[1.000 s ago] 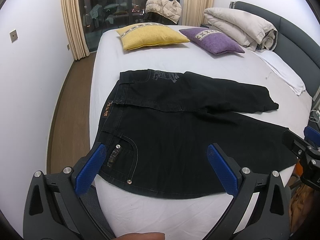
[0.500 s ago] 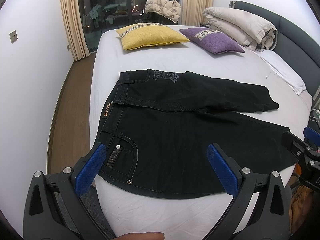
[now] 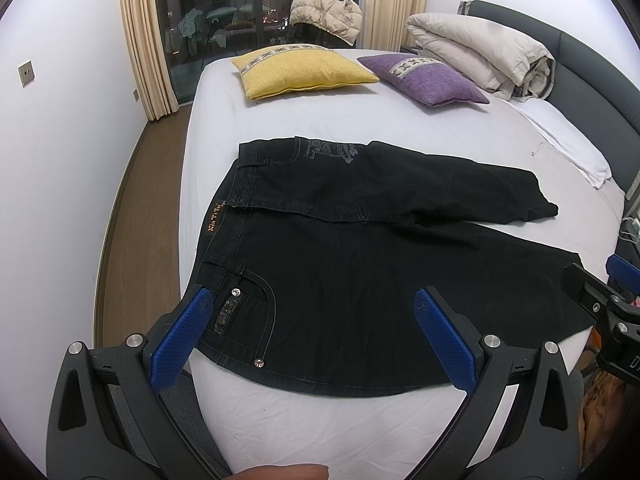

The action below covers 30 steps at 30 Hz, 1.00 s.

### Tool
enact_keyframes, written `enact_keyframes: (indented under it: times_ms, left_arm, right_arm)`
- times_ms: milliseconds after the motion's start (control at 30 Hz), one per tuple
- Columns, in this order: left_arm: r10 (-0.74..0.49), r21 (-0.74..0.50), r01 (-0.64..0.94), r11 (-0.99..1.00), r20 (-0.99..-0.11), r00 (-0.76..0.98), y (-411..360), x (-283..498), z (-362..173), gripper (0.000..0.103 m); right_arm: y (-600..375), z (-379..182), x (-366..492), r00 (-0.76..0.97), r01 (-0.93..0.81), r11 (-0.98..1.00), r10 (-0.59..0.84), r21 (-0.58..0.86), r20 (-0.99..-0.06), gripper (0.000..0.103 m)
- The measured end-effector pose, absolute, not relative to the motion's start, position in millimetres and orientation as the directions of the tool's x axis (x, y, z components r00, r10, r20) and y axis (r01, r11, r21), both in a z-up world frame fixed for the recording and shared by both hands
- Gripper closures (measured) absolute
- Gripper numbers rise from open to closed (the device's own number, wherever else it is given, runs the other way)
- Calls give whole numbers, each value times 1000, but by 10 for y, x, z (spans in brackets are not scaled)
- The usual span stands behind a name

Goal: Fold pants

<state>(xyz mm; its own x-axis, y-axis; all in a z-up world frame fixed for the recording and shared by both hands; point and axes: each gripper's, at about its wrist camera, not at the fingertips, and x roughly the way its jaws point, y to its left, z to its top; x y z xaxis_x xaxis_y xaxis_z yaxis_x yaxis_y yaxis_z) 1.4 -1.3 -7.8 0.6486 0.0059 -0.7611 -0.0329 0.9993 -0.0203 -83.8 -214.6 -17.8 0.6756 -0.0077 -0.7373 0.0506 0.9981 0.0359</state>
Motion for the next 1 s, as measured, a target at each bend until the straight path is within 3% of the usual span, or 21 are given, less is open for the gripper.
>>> enact_keyframes:
  times_ms: [1000]
  left_arm:
    - [-9, -29, -22, 999, -770, 638, 48, 65, -206, 0]
  right_arm:
    - [-2121, -335, -848, 653, 26, 998, 23, 54, -757, 0]
